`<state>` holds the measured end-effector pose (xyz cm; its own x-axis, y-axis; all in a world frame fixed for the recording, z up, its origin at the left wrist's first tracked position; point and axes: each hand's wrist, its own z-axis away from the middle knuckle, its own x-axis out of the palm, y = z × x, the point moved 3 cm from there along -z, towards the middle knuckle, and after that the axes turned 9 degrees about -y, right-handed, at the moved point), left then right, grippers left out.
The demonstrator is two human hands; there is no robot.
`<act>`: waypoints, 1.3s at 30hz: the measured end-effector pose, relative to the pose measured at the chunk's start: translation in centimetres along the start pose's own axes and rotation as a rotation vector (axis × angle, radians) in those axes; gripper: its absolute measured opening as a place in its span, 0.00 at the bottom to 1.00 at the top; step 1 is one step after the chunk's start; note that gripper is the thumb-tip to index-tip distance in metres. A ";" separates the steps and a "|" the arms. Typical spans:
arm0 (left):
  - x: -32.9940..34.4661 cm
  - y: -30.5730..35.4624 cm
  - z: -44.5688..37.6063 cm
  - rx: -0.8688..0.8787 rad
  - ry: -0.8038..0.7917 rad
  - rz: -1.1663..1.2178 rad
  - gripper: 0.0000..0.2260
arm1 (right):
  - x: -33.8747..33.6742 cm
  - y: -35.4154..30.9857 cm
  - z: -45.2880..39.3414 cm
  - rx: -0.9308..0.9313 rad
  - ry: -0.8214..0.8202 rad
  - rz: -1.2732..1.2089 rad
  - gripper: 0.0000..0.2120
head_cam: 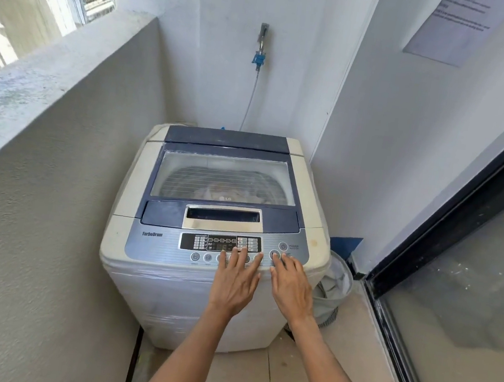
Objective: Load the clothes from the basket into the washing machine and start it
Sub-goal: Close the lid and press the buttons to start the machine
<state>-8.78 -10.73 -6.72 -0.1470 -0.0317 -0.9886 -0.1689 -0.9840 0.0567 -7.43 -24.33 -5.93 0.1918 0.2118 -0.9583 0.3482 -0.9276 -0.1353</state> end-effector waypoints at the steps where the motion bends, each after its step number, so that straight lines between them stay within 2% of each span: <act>1: 0.1 0.1 0.0 -0.001 0.009 0.000 0.22 | 0.0 0.0 0.0 -0.005 0.009 -0.003 0.15; 6: 0.6 0.1 0.2 0.007 0.069 0.003 0.22 | 0.5 0.0 0.0 0.004 0.035 0.027 0.16; 11: 1.2 0.1 -0.1 0.000 0.125 -0.019 0.22 | 1.1 0.0 -1.0 0.024 -0.032 0.102 0.12; 15: 0.8 0.2 0.1 0.002 0.092 0.005 0.22 | 0.8 -0.5 -0.6 0.039 -0.011 0.097 0.12; 19: 0.5 0.0 0.3 0.022 0.057 0.029 0.23 | 0.6 -0.6 -0.2 0.033 -0.008 0.080 0.17; 23: 0.8 -0.2 0.3 0.029 0.071 0.036 0.25 | 0.8 -0.8 -0.2 0.082 -0.023 0.040 0.17; 27: 0.5 -0.5 0.0 0.044 0.144 0.024 0.20 | 0.2 -1.3 -0.9 0.153 -0.074 -0.023 0.11; 29: 0.0 -0.6 -0.1 0.059 0.215 0.017 0.17 | -0.3 -1.9 -1.7 0.124 -0.100 -0.007 0.08; 33: -1.4 -1.7 -0.9 0.055 0.283 0.030 0.13 | -0.5 -3.2 -2.9 0.094 -0.174 -0.085 0.12; 36: -1.9 -2.9 -1.4 0.082 0.259 0.123 0.18 | -0.3 -3.8 -3.7 0.069 -0.170 -0.189 0.13; 39: -2.6 -5.2 -2.1 0.055 0.224 0.411 0.24 | -0.6 -4.9 -5.3 0.015 -0.182 -0.380 0.14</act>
<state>-5.49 -5.85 -4.75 0.0003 -0.4593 -0.8883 -0.1926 -0.8717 0.4506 -4.32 -18.29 -3.39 -0.1129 0.4830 -0.8683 0.3489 -0.7990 -0.4899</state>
